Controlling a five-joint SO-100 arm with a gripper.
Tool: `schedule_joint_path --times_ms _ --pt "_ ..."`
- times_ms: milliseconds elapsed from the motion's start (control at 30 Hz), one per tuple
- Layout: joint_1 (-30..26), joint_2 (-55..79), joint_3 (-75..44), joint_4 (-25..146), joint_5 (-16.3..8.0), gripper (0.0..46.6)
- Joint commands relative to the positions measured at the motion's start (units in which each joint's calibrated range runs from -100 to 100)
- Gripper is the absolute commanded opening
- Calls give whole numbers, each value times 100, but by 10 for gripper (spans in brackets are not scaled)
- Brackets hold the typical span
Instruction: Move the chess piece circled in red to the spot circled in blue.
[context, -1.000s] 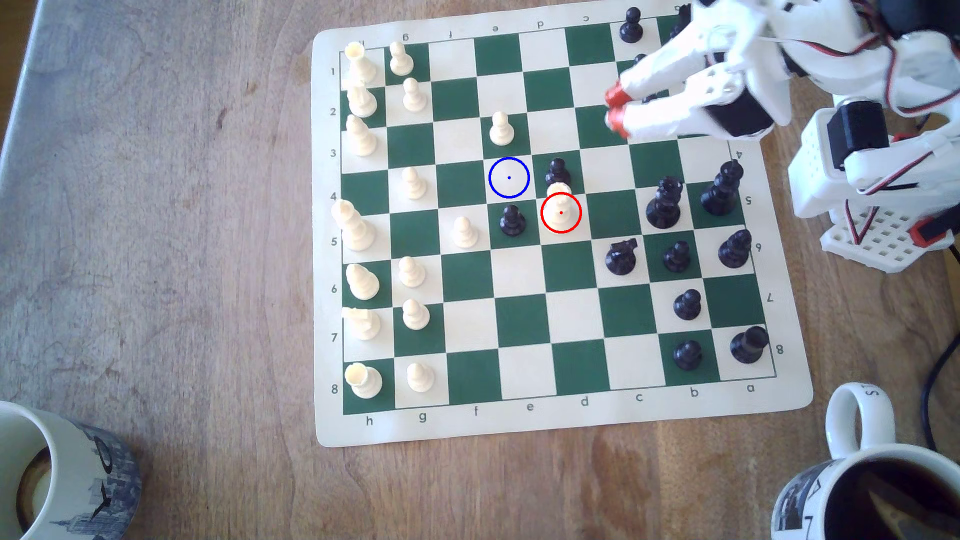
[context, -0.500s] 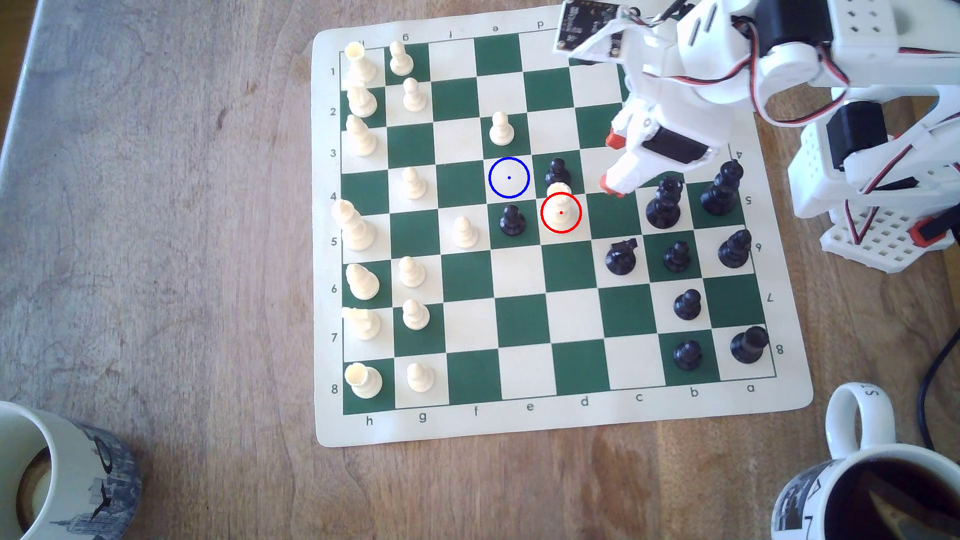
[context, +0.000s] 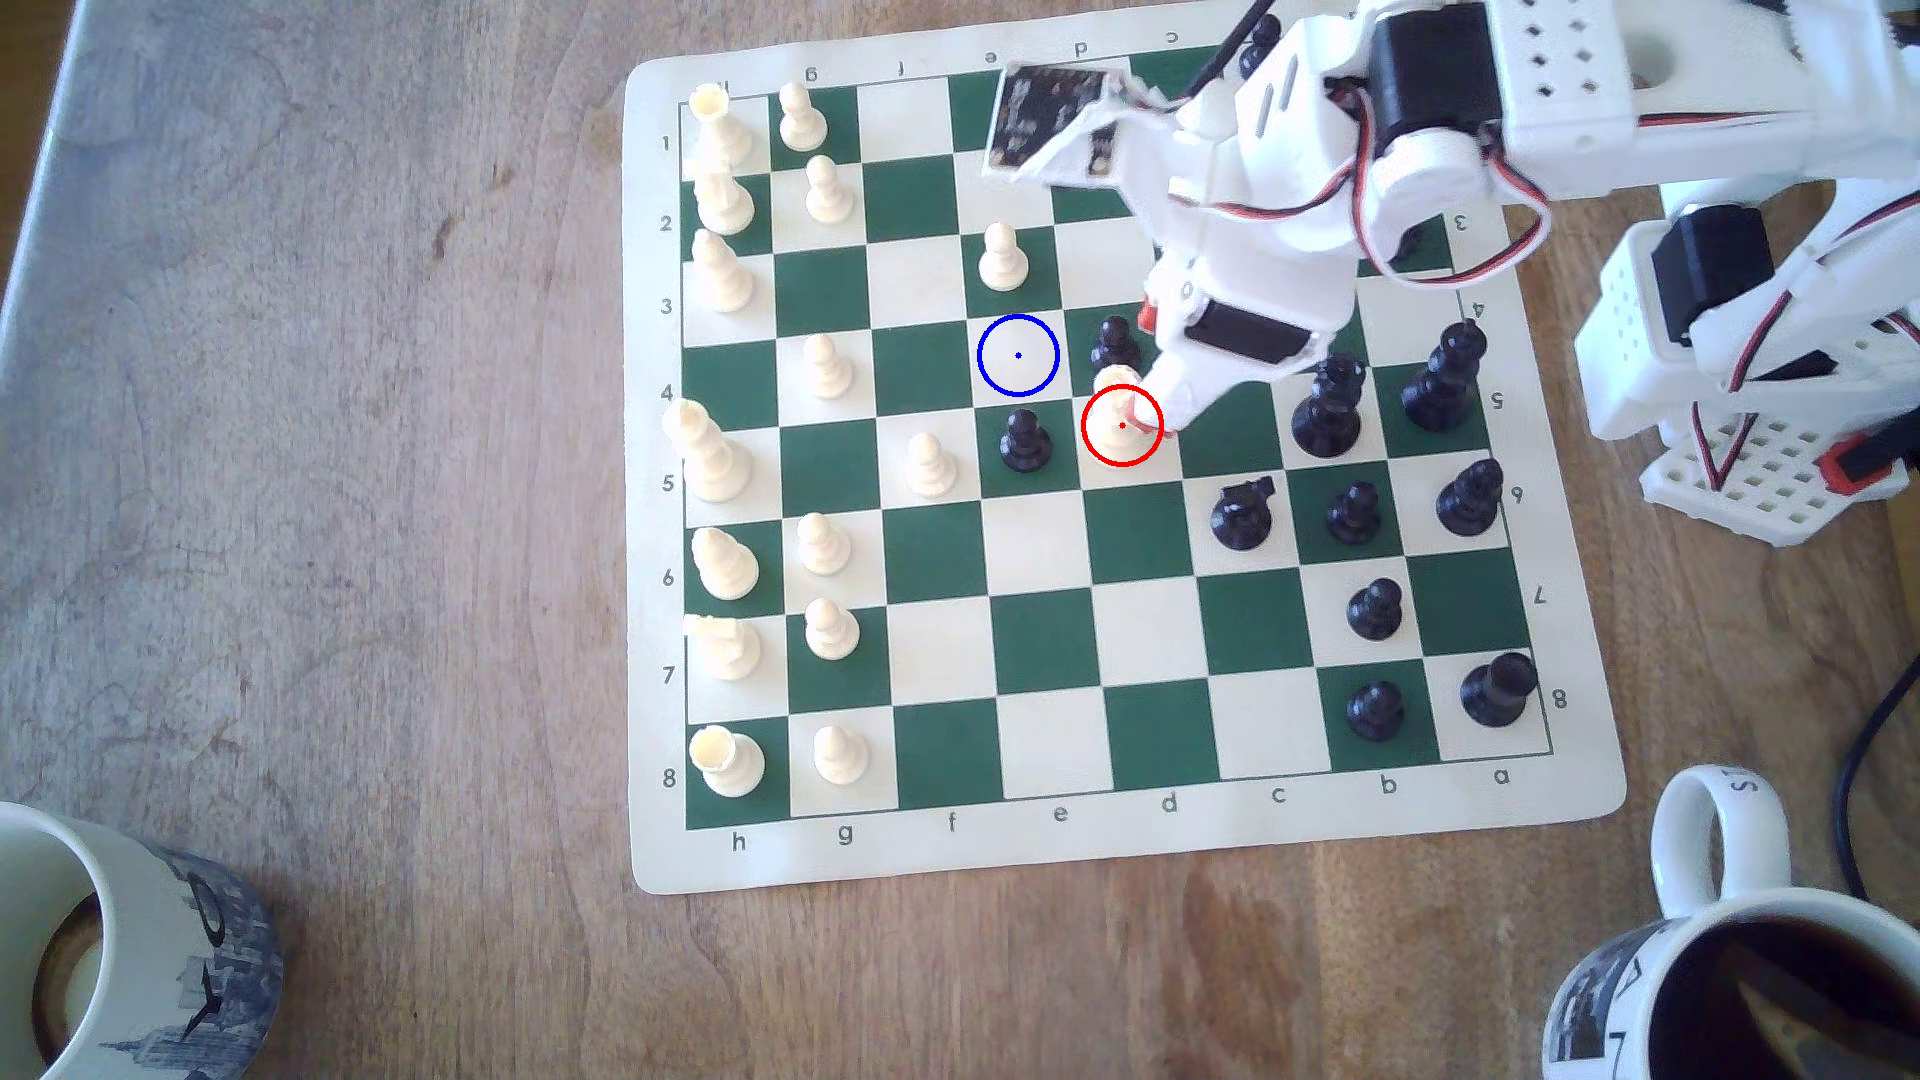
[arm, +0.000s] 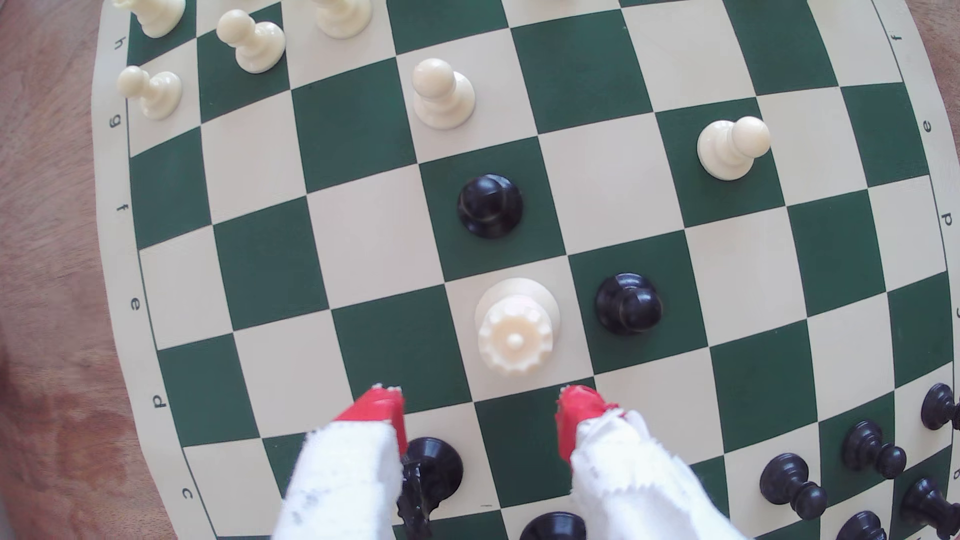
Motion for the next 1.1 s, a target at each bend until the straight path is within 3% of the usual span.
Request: schedule_joint_path --times_ms 0,467,1067 --pt "9 121 -365 -122 68 161" --pt "17 732 -610 -408 78 176" --pt "25 1122 -673 -719 107 146"
